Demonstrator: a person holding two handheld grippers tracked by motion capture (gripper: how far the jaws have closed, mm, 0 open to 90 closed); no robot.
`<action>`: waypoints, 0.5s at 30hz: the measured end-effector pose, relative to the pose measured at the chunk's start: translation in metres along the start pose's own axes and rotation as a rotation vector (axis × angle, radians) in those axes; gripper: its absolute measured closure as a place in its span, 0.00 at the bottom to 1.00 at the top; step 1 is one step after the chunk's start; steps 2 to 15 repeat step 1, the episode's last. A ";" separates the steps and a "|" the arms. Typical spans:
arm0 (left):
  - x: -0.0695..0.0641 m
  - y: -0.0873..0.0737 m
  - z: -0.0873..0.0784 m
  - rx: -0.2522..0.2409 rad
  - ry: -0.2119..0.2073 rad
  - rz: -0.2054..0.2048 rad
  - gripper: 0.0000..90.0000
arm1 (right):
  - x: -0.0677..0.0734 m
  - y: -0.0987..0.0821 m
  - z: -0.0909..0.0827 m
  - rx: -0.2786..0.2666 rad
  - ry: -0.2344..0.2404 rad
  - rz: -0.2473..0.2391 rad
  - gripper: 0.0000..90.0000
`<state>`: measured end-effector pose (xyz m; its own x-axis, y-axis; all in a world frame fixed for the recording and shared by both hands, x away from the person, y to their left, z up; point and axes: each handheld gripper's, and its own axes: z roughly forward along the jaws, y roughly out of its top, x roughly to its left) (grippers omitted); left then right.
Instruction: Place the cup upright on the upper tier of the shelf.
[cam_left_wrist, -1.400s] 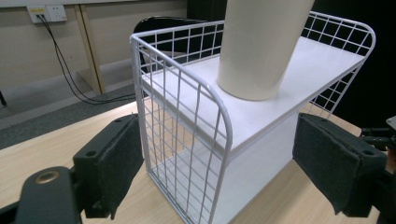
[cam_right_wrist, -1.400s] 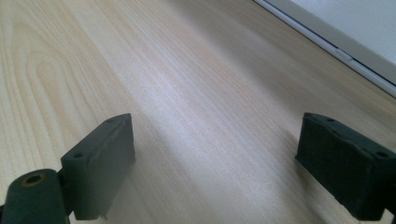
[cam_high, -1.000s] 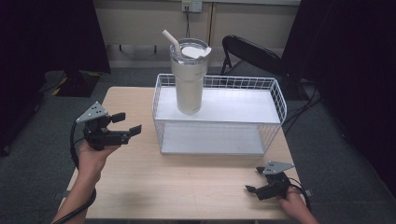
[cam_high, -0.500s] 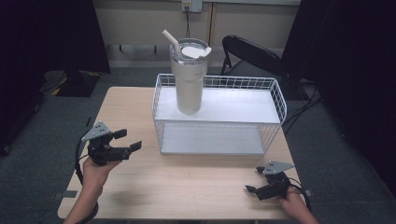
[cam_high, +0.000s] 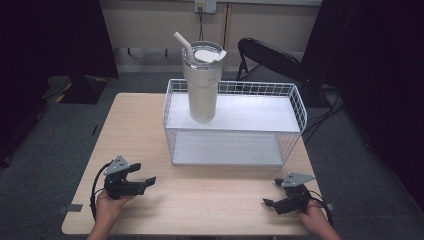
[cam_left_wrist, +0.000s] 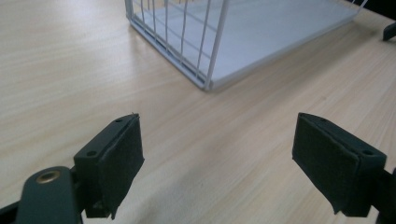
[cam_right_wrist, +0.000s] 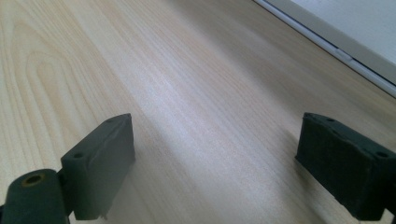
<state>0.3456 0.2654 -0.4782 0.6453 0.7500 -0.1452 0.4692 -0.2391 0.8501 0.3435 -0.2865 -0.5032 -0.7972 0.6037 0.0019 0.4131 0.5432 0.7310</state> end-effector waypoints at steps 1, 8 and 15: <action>0.000 -0.002 0.001 0.007 0.001 -0.003 0.18 | 0.000 0.000 0.000 0.000 0.000 0.000 0.12; 0.000 -0.002 0.001 0.007 0.001 -0.003 0.18 | 0.000 0.000 0.000 0.000 0.000 0.000 0.12; 0.000 -0.002 0.001 0.007 0.001 -0.003 0.18 | 0.000 0.000 0.000 0.000 0.000 0.000 0.12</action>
